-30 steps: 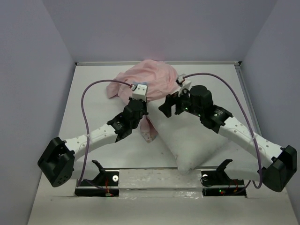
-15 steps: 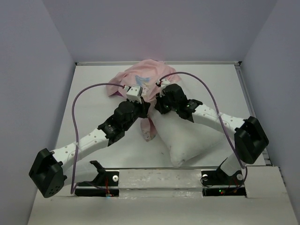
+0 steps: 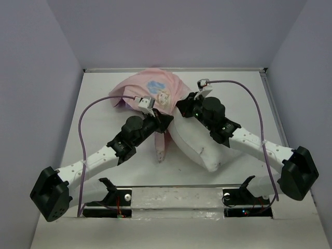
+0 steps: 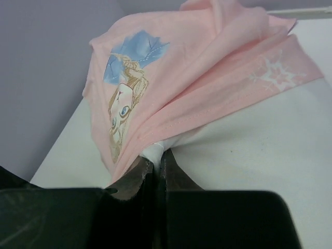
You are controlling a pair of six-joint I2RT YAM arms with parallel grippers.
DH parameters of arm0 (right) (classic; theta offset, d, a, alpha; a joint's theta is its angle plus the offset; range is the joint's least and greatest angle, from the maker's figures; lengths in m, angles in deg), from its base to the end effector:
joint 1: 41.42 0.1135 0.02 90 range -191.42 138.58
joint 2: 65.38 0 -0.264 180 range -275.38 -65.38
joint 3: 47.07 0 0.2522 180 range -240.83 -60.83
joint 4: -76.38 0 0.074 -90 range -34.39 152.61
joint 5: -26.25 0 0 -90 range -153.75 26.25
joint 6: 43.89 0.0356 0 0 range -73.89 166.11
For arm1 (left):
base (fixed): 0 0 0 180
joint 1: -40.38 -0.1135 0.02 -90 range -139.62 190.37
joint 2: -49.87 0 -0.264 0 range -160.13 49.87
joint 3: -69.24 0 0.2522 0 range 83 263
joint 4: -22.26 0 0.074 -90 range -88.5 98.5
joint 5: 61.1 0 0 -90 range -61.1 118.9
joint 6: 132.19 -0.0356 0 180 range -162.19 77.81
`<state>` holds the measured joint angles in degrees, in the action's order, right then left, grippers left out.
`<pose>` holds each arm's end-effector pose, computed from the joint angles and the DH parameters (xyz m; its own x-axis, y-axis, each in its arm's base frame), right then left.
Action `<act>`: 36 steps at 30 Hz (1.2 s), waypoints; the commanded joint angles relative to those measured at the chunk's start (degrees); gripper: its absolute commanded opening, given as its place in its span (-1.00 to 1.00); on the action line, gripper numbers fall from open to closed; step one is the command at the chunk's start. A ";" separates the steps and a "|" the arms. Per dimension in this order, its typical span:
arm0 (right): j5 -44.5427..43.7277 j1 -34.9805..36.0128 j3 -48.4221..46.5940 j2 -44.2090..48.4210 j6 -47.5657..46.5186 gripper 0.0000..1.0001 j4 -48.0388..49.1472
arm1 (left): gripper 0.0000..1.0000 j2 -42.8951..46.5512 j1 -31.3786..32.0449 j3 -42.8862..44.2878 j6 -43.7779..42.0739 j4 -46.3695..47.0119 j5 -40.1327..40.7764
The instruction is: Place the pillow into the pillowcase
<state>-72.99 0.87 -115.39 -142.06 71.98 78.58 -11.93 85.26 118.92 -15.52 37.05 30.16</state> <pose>0.2385 0.2092 0.3220 -0.3097 0.3005 -0.9021 -0.4567 0.7851 0.4183 0.1786 -0.1768 0.2983 -0.2802 -0.3543 -0.8922 0.6313 0.6321 -0.4493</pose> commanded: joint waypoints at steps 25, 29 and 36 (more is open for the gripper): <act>4.02 -4.47 -4.67 2.49 -3.70 0.64 -15.76 | 0.86 11.27 -3.49 12.85 -1.62 -13.35 -2.76; 15.90 -15.63 -7.56 2.51 -7.66 0.68 -21.93 | 0.86 6.79 -3.57 17.77 -3.64 -17.29 1.99; 27.30 -29.26 -20.39 -12.68 -15.93 0.79 -27.91 | 0.86 -12.16 -4.71 31.38 -12.69 -24.15 15.96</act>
<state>-57.80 -23.18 -128.33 -147.51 62.56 56.68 -13.96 81.87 142.76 -20.87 19.24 35.25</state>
